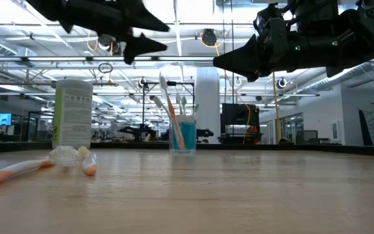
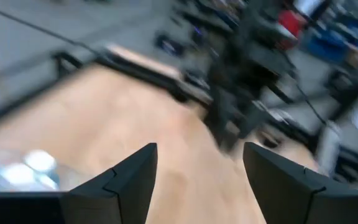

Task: Pick & Place toothbrushing station
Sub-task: Put the orange toothbrush into the transparent organizer

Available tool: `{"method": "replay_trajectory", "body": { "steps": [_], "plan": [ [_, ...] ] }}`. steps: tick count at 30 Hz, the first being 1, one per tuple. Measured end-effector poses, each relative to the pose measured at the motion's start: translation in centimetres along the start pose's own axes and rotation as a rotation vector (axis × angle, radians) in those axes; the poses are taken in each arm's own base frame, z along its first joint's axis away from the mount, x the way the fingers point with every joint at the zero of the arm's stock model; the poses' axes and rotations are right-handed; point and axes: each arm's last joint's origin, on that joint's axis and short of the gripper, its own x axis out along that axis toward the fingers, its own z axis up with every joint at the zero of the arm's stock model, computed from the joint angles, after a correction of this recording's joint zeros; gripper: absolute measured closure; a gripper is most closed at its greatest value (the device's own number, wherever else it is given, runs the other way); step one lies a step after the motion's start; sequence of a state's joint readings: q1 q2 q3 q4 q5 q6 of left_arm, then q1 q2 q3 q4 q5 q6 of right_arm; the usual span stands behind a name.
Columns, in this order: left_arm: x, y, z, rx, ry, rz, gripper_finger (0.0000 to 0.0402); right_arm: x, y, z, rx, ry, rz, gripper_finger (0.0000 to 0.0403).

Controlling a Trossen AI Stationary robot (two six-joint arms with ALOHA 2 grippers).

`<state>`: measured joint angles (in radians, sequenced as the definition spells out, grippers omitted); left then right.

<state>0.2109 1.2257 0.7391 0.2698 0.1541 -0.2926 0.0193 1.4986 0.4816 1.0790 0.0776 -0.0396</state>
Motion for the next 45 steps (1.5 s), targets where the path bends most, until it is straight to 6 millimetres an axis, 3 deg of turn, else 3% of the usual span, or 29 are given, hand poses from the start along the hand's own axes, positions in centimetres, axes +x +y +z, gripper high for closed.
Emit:
{"method": "replay_trajectory", "body": {
  "steps": [6, 12, 18, 26, 34, 39, 45],
  "plan": [
    [-2.0, -2.6, -3.0, -0.149, 0.342, -0.046, 0.0155, 0.0, 0.0, 0.0, -0.002, 0.0, 0.0, 0.0362],
    [-3.1, -5.2, -8.6, -0.334, 0.692, 0.169, 0.0156, 0.0, 0.0, 0.0, -0.042, -0.002, 0.0, 0.0362],
    [-3.1, -6.8, -12.9, -0.491, 0.8, 0.328, 0.0156, 0.0, 0.0, 0.1, -0.051, -0.005, 0.0, 0.0362],
    [-1.8, -6.6, -16.3, -0.512, 0.891, 0.496, 0.0156, 0.0, 0.1, 0.0, -0.031, -0.002, 0.002, 0.0362],
    [-0.9, -6.3, -18.0, -0.571, 0.914, 0.611, 0.0156, 0.0, 0.1, 0.0, -0.029, 0.004, 0.002, 0.0362],
    [-1.6, -5.9, -18.1, -0.681, 0.935, 0.736, 0.0156, 0.0, 0.1, 0.0, -0.029, 0.003, 0.002, 0.0362],
    [-1.3, -5.8, -18.0, -0.712, 0.917, 0.724, 0.0179, 0.0, 0.1, 0.0, -0.028, 0.002, 0.002, 0.0362]
  ]
}}
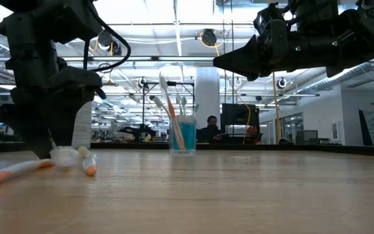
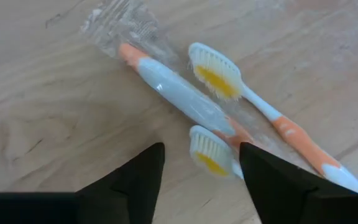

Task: Pick & Place toothbrushing station
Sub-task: Put the orange toothbrush into the transparent organizer

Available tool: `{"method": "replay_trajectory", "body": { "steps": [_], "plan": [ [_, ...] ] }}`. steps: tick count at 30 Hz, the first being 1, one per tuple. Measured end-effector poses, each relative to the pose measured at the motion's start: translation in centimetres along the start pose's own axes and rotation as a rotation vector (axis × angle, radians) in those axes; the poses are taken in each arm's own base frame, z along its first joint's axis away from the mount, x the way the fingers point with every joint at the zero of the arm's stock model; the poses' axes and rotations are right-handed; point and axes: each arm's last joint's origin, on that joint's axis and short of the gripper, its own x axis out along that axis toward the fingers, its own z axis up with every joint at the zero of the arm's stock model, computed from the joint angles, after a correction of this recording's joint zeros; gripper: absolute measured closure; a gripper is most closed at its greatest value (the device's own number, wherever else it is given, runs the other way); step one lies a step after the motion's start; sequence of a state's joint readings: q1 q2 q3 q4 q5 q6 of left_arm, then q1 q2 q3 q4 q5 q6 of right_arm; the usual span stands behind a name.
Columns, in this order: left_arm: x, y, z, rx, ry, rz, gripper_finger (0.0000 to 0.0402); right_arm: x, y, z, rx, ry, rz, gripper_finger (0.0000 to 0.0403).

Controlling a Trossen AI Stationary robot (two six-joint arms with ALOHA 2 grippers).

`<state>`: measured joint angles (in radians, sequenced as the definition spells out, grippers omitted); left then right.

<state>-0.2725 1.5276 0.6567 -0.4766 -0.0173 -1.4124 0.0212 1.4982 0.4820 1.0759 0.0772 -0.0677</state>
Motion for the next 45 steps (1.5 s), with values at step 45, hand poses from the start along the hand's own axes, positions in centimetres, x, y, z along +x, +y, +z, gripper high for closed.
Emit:
{"method": "replay_trajectory", "body": {
  "steps": [45],
  "plan": [
    [-13.3, -4.9, 3.0, 0.581, -0.803, -0.245, 0.0336, 0.0, 0.0, 0.0, 0.0, 0.004, 0.0, 0.0362]
  ]
}}
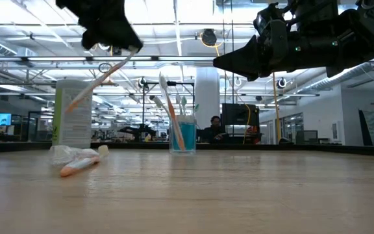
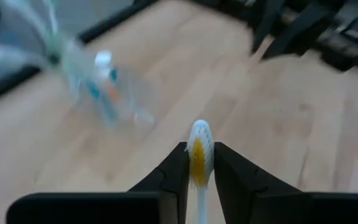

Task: Pick & Place toothbrushing station
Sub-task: Put the orange toothbrush into the transparent organizer

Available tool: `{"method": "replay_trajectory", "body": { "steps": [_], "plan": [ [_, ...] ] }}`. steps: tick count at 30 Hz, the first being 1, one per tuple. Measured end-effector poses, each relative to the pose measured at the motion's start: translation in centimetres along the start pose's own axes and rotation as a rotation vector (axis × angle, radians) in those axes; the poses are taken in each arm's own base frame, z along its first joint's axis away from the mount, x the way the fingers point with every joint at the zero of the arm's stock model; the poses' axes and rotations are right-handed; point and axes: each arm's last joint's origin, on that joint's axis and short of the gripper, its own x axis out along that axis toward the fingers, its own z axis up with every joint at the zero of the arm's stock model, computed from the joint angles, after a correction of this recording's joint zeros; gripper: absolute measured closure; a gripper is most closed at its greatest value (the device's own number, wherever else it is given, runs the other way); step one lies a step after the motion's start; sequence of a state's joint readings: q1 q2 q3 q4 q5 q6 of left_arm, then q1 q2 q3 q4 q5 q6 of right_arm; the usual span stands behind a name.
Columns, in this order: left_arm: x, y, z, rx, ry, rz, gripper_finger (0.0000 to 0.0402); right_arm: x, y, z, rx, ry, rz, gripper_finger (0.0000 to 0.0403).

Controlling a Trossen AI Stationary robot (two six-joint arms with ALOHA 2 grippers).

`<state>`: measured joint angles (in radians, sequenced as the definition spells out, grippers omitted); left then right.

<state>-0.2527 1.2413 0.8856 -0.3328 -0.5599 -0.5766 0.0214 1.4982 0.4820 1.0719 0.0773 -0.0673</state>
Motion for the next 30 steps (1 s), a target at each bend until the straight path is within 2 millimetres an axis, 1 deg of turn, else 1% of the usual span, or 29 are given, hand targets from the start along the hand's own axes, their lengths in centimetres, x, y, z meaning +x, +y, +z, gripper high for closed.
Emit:
{"method": "replay_trajectory", "body": {
  "steps": [7, 18, 23, 30],
  "plan": [
    [-0.2, -0.4, 1.7, 0.107, -0.144, -0.058, 0.0334, 0.0, 0.0, 0.0, 0.0, 0.0, 0.0, 0.0362],
    [0.4, 0.6, 3.7, 0.118, -0.259, -0.032, 0.0331, 0.0, 0.0, 0.0, -0.005, 0.0, 0.0, 0.0362],
    [1.0, 0.8, 4.3, 0.151, -0.3, -0.02, 0.033, 0.0, 0.0, 0.0, -0.006, 0.001, 0.0, 0.0362],
    [2.6, 1.2, 5.0, 0.204, -0.353, 0.019, 0.033, 0.0, 0.0, -0.1, -0.009, 0.01, 0.0, 0.0362]
  ]
}}
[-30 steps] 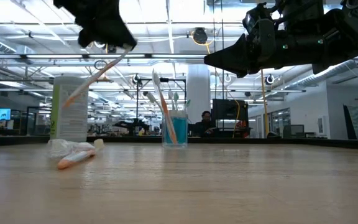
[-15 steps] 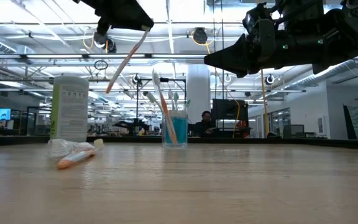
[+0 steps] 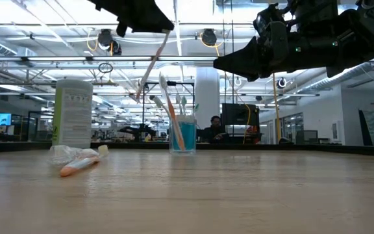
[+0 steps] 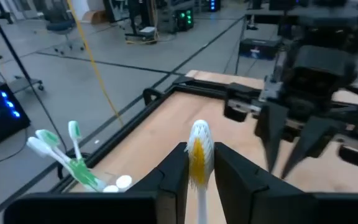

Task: Pick & Place toothbrushing station
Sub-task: Put the orange toothbrush into the transparent organizer

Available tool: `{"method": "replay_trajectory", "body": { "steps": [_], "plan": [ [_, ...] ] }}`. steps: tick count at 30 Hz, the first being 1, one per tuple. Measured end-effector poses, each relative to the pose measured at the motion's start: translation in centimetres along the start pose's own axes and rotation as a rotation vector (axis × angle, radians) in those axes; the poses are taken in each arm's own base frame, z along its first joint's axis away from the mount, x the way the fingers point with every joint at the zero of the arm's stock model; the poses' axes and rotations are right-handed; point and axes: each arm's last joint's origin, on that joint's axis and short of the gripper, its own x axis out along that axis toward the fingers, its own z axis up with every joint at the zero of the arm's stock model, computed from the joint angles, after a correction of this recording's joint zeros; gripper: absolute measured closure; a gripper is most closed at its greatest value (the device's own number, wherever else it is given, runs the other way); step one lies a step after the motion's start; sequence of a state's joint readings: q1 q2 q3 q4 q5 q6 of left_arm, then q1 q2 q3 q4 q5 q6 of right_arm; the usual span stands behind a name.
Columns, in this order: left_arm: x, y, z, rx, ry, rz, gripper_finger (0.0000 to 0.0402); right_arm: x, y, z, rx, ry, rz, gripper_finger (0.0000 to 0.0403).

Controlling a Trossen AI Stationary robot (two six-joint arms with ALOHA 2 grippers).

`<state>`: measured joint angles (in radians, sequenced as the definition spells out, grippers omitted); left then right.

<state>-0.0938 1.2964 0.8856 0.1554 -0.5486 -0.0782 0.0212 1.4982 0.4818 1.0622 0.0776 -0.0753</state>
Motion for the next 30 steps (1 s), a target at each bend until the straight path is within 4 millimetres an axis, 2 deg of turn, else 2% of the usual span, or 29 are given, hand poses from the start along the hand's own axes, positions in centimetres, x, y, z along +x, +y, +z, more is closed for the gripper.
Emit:
{"method": "replay_trajectory", "body": {
  "steps": [7, 21, 30],
  "plan": [
    [1.7, 1.0, -0.1, 0.015, -0.034, 0.044, 0.033, 0.0, 0.0, 0.0, 0.0, -0.001, 0.0, 0.0362],
    [6.5, 4.8, 0.2, 0.037, -0.24, -0.107, 0.033, 0.0, 0.0, 0.0, 0.003, -0.001, 0.0, 0.0362],
    [9.4, 7.0, -1.8, -0.031, -0.241, -0.053, 0.033, 0.0, 0.0, 0.0, 0.003, -0.001, 0.0, 0.0362]
  ]
}}
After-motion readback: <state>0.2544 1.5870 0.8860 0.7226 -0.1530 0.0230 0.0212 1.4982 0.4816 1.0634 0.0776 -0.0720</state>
